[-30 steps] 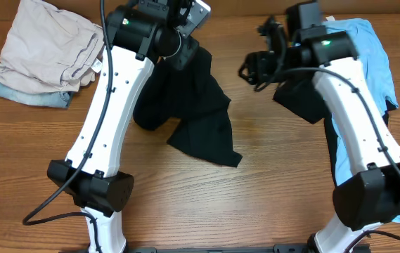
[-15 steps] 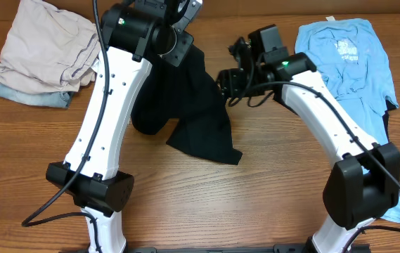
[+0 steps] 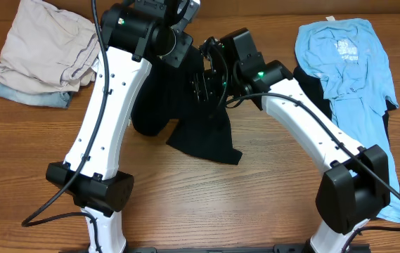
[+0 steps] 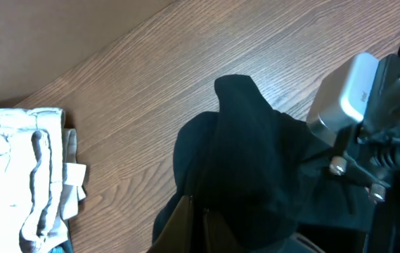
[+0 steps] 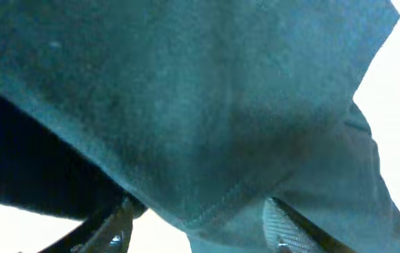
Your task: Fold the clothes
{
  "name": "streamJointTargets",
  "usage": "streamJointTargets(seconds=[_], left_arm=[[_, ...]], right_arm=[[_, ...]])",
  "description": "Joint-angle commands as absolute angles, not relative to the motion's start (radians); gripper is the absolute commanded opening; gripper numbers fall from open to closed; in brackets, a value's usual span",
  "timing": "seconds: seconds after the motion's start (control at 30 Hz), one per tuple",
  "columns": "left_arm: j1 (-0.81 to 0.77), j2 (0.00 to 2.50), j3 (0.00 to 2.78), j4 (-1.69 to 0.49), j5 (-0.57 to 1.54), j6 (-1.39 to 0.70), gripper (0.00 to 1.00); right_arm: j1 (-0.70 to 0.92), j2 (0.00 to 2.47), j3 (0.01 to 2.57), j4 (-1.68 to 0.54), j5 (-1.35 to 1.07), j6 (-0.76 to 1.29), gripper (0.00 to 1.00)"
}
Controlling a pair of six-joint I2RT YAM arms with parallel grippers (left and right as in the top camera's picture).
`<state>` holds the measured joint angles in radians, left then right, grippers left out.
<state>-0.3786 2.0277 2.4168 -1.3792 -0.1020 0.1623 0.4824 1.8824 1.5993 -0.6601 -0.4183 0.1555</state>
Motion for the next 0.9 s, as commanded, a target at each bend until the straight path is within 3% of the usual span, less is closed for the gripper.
streamJointTargets(seconds=[0.0,0.13,0.53,0.67,0.87], left_arm=[[-0.372,2.025,2.449,-1.380,-0.104,0.148,0.04],[-0.372,2.025,2.449,-1.384,-0.112,0.149,0.04],[-0.352,1.991,2.498,-1.383,-0.188,0.149,0.08],[-0.341,1.969,2.533,-1.384,-0.192,0.149,0.26],[-0.338,1.932,2.550,-1.383,-0.182,0.149,0.35]], right_arm=[[0.507,1.905,1.595,-0.641,-0.293,0.159,0.40],[0.498,1.911,1.595,-0.622,-0.172,0.162,0.04],[0.372,1.753,1.781,-0.672,-0.105,0.098,0.04],[0.355,1.666,1.864,-0.736,-0.105,0.056,0.04],[0.354,1.571,1.913,-0.801,-0.109,0.030,0.04]])
